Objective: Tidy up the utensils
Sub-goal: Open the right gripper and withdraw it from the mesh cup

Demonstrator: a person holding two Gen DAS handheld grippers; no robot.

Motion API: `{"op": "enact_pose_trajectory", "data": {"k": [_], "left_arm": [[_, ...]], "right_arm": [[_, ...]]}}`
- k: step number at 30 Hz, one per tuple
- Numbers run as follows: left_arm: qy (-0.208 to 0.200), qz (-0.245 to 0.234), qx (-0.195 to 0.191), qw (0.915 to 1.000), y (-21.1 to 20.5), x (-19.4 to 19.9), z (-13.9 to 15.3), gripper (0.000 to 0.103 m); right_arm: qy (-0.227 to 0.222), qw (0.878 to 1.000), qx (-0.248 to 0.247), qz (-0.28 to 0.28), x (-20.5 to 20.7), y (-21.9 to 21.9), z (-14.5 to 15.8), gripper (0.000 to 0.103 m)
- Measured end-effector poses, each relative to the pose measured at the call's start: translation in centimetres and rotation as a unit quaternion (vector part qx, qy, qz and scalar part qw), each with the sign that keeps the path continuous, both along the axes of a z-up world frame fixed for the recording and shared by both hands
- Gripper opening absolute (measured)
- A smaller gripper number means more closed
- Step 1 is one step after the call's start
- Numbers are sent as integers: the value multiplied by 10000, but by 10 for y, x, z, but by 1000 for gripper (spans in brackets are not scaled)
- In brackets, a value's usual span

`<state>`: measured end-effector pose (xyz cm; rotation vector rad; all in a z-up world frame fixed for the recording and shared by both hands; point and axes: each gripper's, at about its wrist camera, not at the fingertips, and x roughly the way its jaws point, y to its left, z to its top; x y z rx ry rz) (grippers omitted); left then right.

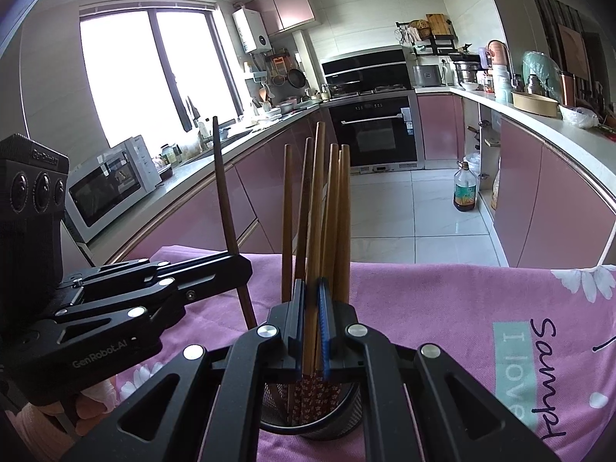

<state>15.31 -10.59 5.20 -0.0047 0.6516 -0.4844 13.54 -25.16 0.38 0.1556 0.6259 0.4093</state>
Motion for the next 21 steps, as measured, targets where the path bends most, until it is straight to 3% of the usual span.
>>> {"op": "enact_pose_trajectory", "data": {"k": [11,14,16,21], "left_arm": [[279,20,-45,9996,2,21,-21,8],[295,7,-117,9995,6,20,-26,13],[237,36,-141,9996,10,15,-29,24],[-61,285,-236,9993,27,-4,-30,51]], "right_arm": [[27,10000,24,-93,0,-4,-1,12],[16,9999,26,-103,-4,-6,-1,13],[5,9999,16,-103,-3,-5,0,18],[-237,9996,-112,-138,-23,-4,1,44]]}}
